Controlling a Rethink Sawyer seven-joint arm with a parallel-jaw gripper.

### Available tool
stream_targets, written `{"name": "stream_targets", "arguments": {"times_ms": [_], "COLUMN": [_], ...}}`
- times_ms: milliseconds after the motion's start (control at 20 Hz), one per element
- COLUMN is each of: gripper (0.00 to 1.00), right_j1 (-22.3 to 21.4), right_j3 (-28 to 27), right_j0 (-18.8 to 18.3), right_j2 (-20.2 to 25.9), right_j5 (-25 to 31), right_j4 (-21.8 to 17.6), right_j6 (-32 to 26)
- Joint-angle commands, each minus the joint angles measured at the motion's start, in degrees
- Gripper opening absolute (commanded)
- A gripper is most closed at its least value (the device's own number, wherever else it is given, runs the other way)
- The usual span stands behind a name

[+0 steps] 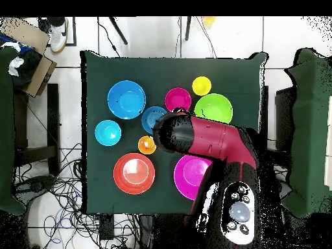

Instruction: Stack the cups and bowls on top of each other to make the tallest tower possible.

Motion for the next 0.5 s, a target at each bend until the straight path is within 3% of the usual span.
{"name": "stream_targets", "arguments": {"times_ms": [50, 500], "gripper": [1.00, 1.00], "right_j1": [2.2, 2.6], "right_j3": [5.8, 5.5], "right_j0": [-0.7, -0.5], "right_j2": [6.0, 5.6], "right_j5": [-3.6, -4.1], "right_j4": [-5.0, -5.1], "right_j6": [-2.5, -2.3]}}
